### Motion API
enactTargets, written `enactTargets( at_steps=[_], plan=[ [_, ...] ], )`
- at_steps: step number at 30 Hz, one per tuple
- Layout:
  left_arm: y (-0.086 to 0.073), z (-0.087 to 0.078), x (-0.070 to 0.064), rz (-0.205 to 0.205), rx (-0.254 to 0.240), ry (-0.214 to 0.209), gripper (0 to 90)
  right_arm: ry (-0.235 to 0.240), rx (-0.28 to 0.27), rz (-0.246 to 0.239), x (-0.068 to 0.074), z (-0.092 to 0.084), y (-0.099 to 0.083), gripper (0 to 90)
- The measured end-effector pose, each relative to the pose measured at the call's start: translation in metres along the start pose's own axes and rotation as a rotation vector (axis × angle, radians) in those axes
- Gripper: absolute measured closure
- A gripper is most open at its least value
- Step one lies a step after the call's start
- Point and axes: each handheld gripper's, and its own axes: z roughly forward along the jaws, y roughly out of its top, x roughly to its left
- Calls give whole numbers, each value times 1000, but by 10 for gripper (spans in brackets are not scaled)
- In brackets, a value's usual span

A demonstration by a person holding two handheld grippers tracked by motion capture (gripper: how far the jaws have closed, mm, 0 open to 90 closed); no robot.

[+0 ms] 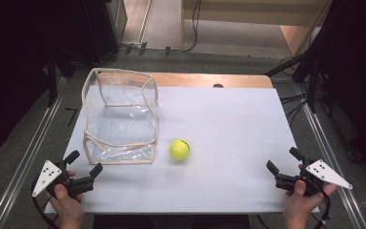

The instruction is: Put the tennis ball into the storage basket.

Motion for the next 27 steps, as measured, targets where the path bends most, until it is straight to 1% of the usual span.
enactTargets(
  at_steps=[1, 5, 6, 7, 9, 10, 13, 15, 17, 18, 21, 22, 23, 25, 27],
  plan=[
    [0, 0, 0, 5, 1, -3, 0, 2, 4, -21, 4, 3, 4, 0],
    [0, 1, 0, 4, 4, -5, 0, 18, 52, -94, 15, 12, 15, 0],
    [0, 1, 0, 4, 4, -5, 0, 22, 63, -102, 17, 15, 17, 0],
    [0, 1, 0, 3, 3, -4, 0, 22, 63, -102, 17, 15, 17, 0],
    [0, 0, 0, 2, 3, -4, 0, 18, 86, -103, 21, 22, 20, 0],
    [0, 0, 0, 2, 3, -4, 0, 36, 96, -100, 23, 26, 24, 0],
    [0, 0, 0, 2, 2, -5, 0, 40, 101, -108, 25, 32, 28, 0],
    [0, 0, 0, 2, 1, -6, 0, 32, 108, -125, 30, 42, 35, 0],
    [0, 0, 0, 3, 1, -7, 0, 34, 110, -128, 31, 44, 37, 0],
    [0, 0, 0, 3, 1, -7, 0, 45, 116, -133, 33, 48, 40, 0],
    [0, 1, 0, 3, 1, -9, 0, 56, 122, -152, 37, 56, 46, 0],
    [0, 1, 0, 2, 1, -9, 0, 65, 123, -162, 41, 62, 51, 0],
    [0, 1, 0, 2, 1, -9, 0, 65, 123, -162, 41, 62, 51, 0],
    [0, 1, 0, 3, 1, -11, 0, 89, 119, -181, 47, 72, 58, 0],
    [0, 1, 0, 3, 1, -11, 0, 110, 137, -193, 51, 77, 63, 0]
  ],
)
